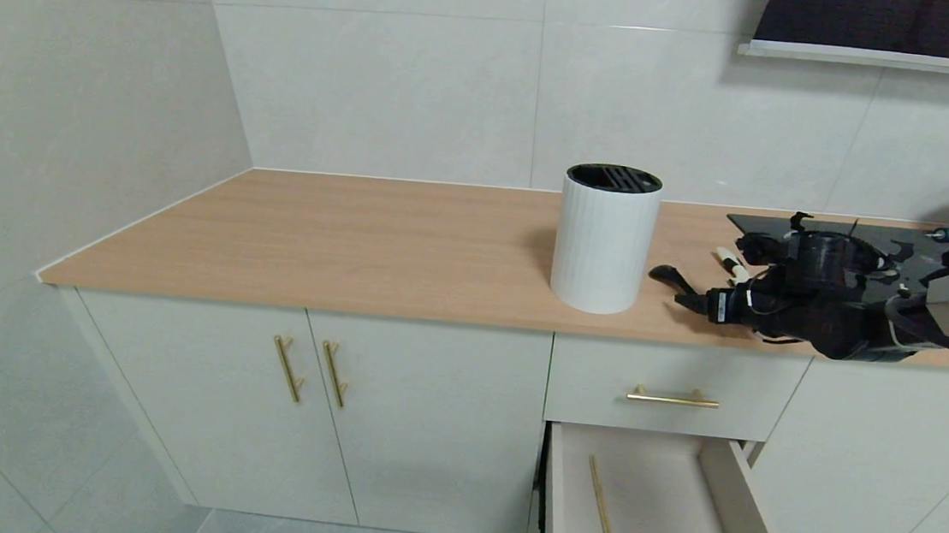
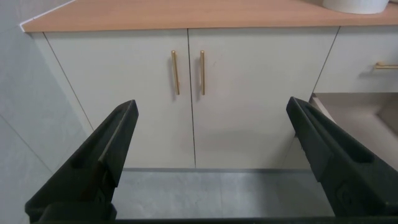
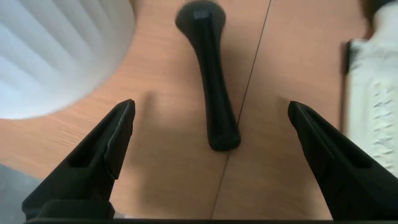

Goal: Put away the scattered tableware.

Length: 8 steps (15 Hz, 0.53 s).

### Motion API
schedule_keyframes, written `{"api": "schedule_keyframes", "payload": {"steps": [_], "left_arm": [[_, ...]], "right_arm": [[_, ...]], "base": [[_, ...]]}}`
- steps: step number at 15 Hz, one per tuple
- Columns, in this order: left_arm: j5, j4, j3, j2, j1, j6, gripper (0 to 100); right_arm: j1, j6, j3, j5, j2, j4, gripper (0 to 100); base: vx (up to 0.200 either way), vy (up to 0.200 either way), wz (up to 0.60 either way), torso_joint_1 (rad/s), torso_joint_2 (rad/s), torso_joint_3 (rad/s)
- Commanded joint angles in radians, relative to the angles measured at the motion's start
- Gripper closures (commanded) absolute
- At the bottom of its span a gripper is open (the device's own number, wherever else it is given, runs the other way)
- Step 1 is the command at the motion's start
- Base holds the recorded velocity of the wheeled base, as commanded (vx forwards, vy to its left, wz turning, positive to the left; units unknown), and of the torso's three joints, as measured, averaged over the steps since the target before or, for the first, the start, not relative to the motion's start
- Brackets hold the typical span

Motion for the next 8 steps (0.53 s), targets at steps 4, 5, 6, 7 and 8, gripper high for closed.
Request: {"api": "schedule_keyframes", "payload": {"steps": [4,5,6,7,8], "left_arm": [[0.000,0.000,-0.001,0.000,0.001,0.000,0],[0.000,0.000,0.000,0.000,0.001,0.000,0],[0.000,0.000,0.000,0.000,0.001,0.000,0],[0.000,0.000,0.000,0.000,0.001,0.000,0],[0.000,0.000,0.000,0.000,0.001,0.000,0]], "right_arm": [[0.007,0.000,-0.022,-0.001,0.038,-0.003,0],[0.007,0.000,-0.030,-0.003,0.042,-0.003,0],[0.007,0.000,-0.034,-0.003,0.045,-0.003,0],[0.007,0.000,-0.034,-0.003,0.047,-0.003,0],[0.007,0.000,-0.039,-0.006,0.052,-0.003,0]], "base": [[0.000,0.000,0.00,0.000,0.00,0.000],[0.000,0.000,0.00,0.000,0.00,0.000],[0.000,0.000,0.00,0.000,0.00,0.000],[0.000,0.000,0.00,0.000,0.00,0.000],[0.000,0.000,0.00,0.000,0.00,0.000]]}}
